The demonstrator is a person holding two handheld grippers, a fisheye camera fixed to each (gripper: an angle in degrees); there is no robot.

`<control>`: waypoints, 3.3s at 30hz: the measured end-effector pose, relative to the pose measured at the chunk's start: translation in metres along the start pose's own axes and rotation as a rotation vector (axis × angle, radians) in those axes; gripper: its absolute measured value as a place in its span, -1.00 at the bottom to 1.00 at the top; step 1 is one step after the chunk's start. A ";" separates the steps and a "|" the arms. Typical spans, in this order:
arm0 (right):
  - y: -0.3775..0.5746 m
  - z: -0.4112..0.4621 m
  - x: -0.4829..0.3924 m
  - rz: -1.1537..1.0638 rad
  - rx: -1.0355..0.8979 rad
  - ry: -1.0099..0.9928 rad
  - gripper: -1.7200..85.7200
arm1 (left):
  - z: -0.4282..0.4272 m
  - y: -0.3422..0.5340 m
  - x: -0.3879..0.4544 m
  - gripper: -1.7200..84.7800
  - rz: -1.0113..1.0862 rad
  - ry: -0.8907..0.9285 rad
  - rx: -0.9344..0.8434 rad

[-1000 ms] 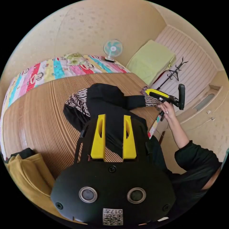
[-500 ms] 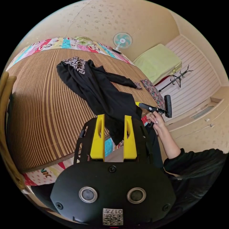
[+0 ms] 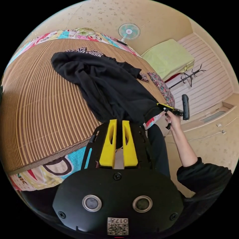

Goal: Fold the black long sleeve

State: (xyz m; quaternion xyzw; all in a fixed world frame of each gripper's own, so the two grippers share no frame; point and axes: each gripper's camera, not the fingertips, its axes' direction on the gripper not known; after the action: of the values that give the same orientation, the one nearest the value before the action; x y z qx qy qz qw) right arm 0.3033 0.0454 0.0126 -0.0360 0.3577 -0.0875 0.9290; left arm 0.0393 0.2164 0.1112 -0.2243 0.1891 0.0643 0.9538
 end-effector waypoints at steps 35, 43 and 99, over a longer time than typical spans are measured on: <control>0.174 -0.101 0.056 -0.274 0.161 -0.471 -0.87 | -0.150 0.064 -0.059 -0.87 0.225 0.207 -0.324; 0.176 -0.085 0.076 -0.212 0.048 -0.513 -0.84 | -0.220 0.118 -0.089 -0.80 -0.078 0.021 -0.186; 0.088 0.211 0.349 0.837 0.178 -1.124 -0.72 | -0.161 -0.091 -0.136 -0.98 0.021 -0.249 0.059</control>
State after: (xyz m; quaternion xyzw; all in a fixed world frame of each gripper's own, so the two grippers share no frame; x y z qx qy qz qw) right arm 0.7109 0.0667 -0.0721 0.1408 -0.2011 0.2800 0.9281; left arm -0.1202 0.0574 0.0670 -0.1843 0.0732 0.0958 0.9755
